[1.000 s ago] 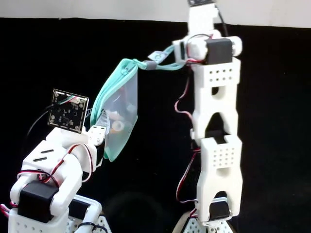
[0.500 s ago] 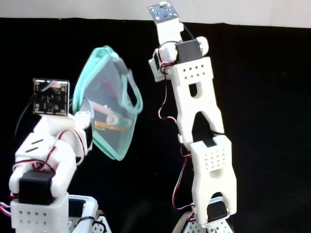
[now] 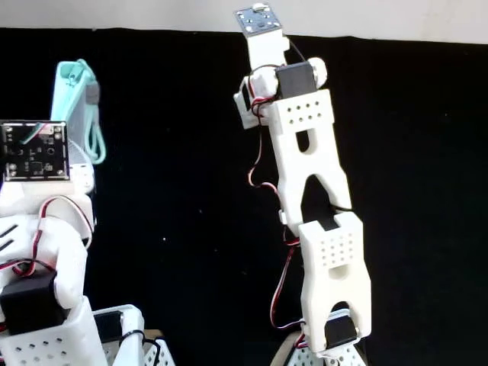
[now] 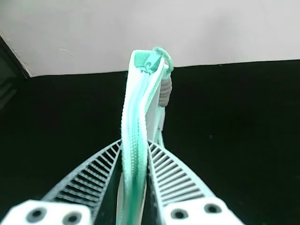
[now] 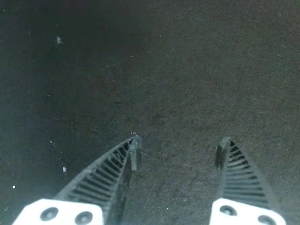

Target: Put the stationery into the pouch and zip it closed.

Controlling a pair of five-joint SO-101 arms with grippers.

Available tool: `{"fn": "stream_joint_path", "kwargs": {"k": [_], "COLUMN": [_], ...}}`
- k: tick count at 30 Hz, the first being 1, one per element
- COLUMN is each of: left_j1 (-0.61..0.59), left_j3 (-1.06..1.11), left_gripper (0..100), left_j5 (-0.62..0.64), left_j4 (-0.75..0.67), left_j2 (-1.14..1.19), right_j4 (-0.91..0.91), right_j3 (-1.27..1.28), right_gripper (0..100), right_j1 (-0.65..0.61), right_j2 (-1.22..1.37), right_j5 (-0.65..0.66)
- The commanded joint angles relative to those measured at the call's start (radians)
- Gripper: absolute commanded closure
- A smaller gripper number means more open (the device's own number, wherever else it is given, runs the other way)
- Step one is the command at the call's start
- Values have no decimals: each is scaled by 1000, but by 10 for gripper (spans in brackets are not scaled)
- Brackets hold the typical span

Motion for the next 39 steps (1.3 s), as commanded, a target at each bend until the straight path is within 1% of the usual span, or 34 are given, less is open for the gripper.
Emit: {"fn": "stream_joint_path", "kwargs": {"k": [1,4,10,14,18,21,23,28,29,31,34,35,37,39], "left_j1": [-5,31,182,260,410,513,539,544,544,561,639,667,719,748], "left_j3": [18,76,197,278,300,300,302,302,302,303,332,340,340,337], "left_gripper": [993,993,993,993,993,993,993,988,971,900,777,756,752,752], "left_j5": [-9,-9,-8,12,97,129,127,127,127,127,129,129,129,129], "left_j4": [-78,-114,-117,-117,-117,-124,-132,-132,-132,-126,-115,-94,-43,-21], "left_j2": [-5,-5,-5,-5,-5,-5,-4,-4,-4,-4,-4,-4,-4,-5], "right_j4": [16,16,18,16,13,12,12,12,12,10,-1,-7,-24,-41], "right_j3": [-5,-5,51,246,455,559,622,762,785,828,880,900,947,1000], "right_gripper": [740,740,743,743,743,743,743,743,743,743,743,743,743,743], "right_j1": [-8,-8,-8,-10,-10,-10,-8,-8,-7,-7,-5,-5,-5,-5], "right_j2": [-21,-25,-160,-300,-437,-527,-582,-696,-714,-751,-802,-819,-854,-892], "right_j5": [-11,-11,-29,-38,-38,-38,-38,-38,-38,-38,-38,-38,-38,-38]}}
